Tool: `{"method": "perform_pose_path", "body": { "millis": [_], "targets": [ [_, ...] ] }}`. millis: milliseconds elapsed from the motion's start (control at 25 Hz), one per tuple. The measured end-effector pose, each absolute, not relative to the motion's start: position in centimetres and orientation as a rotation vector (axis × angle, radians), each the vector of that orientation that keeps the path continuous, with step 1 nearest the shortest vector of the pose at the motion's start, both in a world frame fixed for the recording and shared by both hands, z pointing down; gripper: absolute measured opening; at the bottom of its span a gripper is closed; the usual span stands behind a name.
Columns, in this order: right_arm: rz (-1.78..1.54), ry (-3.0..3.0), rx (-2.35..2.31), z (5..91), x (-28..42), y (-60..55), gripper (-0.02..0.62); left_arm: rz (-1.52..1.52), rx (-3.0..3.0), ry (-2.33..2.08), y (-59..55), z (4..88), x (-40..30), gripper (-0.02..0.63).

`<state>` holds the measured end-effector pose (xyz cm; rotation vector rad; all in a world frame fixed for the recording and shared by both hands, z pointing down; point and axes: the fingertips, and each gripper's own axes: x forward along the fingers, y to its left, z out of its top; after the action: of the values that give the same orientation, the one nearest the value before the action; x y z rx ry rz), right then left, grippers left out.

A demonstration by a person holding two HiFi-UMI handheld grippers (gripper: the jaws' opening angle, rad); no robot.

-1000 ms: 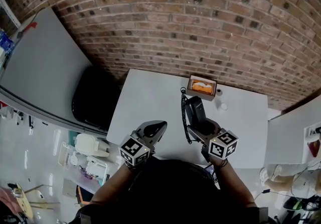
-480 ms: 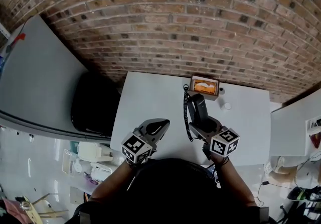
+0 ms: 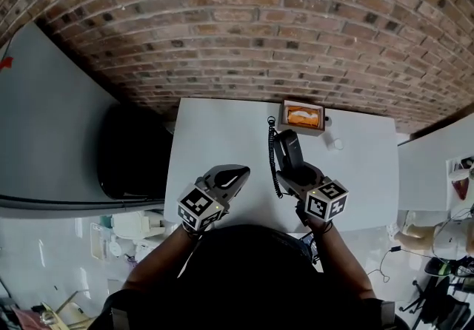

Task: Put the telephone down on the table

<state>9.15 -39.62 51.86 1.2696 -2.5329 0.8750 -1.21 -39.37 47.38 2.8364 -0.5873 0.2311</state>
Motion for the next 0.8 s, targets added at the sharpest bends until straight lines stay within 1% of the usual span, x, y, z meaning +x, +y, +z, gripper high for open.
{"method": "perform_pose_path", "body": {
  "millis": [360, 520, 800],
  "targets": [
    [0.945, -2.417, 1.258, 56.9, 8.5, -40.6, 0.270, 0.243, 2.791, -0.543, -40.5, 50.1, -1.4, 0.008],
    [0.924, -2.371, 1.227, 59.7, 8.3, -40.4, 0.272, 0.249, 2.761, -0.546, -40.2, 51.3, -1.5, 0.008],
    [0.972, -2.324, 1.157, 63.1, 7.4, -39.6, 0.271, 0.257, 2.740, -0.568, -39.9, 51.7, -2.0, 0.008]
  ]
}}
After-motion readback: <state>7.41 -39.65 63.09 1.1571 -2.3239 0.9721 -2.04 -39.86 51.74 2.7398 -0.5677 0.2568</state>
